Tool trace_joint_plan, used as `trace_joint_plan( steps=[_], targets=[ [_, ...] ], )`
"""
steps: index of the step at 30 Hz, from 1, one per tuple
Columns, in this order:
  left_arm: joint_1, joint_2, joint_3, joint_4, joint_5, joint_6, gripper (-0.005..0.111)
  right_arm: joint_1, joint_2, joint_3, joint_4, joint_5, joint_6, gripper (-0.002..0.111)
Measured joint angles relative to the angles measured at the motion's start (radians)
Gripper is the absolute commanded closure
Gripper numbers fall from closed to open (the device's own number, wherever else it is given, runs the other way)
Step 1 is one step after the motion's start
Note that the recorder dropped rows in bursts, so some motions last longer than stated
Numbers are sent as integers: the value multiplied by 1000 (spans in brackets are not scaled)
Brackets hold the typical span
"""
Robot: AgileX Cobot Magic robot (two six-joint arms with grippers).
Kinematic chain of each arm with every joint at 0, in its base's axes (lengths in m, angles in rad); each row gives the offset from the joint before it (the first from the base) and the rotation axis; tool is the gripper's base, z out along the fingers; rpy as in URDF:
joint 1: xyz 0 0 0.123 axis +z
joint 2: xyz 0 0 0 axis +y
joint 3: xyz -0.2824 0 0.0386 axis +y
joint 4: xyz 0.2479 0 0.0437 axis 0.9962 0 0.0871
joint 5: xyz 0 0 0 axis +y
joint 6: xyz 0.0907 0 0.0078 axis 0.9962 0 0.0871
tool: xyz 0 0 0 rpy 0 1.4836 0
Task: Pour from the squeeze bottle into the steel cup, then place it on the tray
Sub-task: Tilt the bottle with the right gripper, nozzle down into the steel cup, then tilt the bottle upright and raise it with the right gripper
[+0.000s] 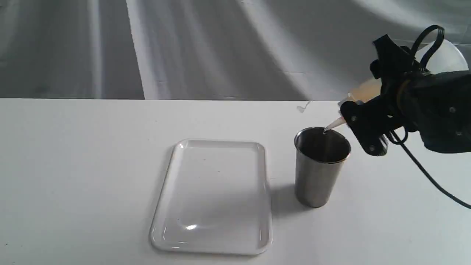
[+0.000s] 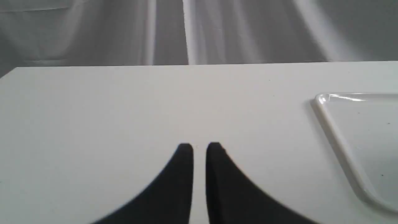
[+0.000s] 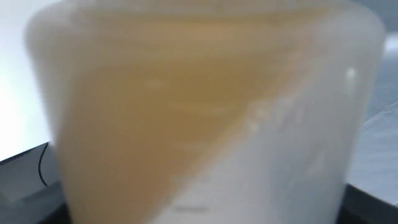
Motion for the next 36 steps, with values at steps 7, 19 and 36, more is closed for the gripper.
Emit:
trace_joint_plan(
  steps=[7, 19, 36],
  targets=[
    [0, 0, 0, 0, 0, 0, 98, 0, 0, 0, 20, -3, 139, 108],
    [0, 0, 0, 0, 0, 0, 98, 0, -4, 0, 212, -25, 175, 108],
    [0, 0, 0, 0, 0, 0, 98, -27, -29, 0, 412, -24, 372, 108]
  ],
)
